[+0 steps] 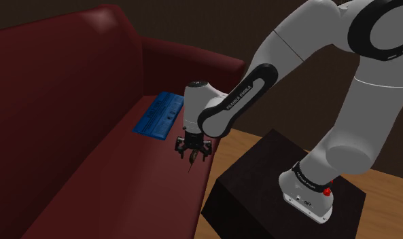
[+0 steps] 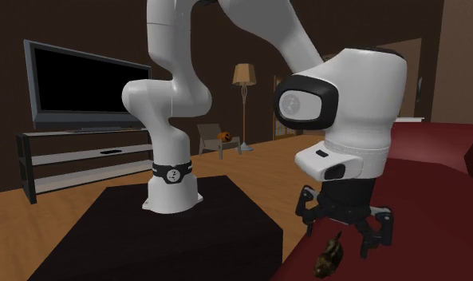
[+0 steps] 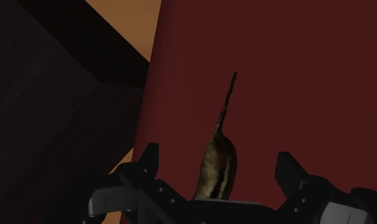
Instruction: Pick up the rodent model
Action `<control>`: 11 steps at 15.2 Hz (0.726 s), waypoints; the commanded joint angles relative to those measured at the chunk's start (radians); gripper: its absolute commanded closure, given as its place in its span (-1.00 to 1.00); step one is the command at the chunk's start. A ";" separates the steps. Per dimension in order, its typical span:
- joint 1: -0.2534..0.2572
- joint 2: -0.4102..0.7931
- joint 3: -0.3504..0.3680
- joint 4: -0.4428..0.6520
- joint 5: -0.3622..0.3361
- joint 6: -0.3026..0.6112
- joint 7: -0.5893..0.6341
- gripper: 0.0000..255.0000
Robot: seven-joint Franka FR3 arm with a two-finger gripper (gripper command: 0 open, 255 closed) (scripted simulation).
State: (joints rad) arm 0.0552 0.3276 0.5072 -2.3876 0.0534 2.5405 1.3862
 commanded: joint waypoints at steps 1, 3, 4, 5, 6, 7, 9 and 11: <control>0.005 0.012 -0.005 0.003 -0.007 0.009 0.005 -1.00; 0.005 0.011 -0.005 0.003 -0.007 0.009 0.005 1.00; 0.004 0.012 -0.005 0.003 -0.007 0.009 0.004 1.00; 0.004 0.012 -0.005 0.003 -0.007 0.009 0.004 1.00; 0.005 0.012 -0.005 0.003 -0.007 0.009 0.005 1.00; 0.005 0.012 -0.005 0.002 -0.007 0.009 0.005 1.00; 0.005 0.012 -0.005 0.002 -0.008 0.010 0.005 1.00; 0.005 0.012 -0.005 0.003 -0.007 0.009 0.005 1.00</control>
State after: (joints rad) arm 0.0600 0.3389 0.5026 -2.3839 0.0460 2.5501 1.3911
